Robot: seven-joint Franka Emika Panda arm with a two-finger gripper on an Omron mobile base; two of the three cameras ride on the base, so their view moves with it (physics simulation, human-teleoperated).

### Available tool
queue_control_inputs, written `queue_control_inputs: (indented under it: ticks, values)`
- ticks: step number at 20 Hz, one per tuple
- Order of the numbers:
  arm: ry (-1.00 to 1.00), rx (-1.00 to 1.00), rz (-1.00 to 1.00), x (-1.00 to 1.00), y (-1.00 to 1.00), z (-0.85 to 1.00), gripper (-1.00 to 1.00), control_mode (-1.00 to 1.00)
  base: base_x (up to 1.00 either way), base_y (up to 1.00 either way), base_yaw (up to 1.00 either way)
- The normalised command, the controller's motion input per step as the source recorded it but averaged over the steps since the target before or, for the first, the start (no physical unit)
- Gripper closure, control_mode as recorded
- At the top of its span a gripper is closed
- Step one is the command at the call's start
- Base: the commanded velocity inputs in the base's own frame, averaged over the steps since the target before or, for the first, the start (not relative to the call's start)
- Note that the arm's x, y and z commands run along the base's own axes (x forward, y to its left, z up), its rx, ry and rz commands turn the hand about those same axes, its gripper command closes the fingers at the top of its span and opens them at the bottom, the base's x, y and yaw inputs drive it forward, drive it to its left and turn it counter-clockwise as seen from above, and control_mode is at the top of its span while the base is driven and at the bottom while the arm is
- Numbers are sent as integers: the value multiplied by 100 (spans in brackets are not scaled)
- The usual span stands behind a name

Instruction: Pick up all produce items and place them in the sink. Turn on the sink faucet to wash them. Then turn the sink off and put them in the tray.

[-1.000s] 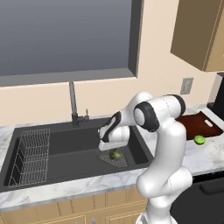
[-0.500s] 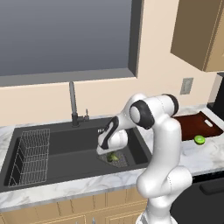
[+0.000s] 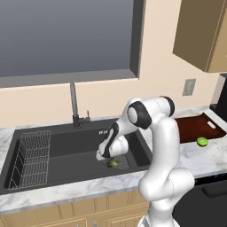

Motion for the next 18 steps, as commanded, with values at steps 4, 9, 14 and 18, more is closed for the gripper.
queue_control_inputs:
  ticks: [4,9,14,18]
  values:
    - [0,-1,0,5,16,-27,-100,-100,0,0,0]
    - [-1,0,0,10,17,-23,-100,-100,0,0,0]
    - [-5,0,0,2,0,1,-100,-100,0,0,0]
    - [0,0,0,0,0,17,-100,-100,0,0,0]
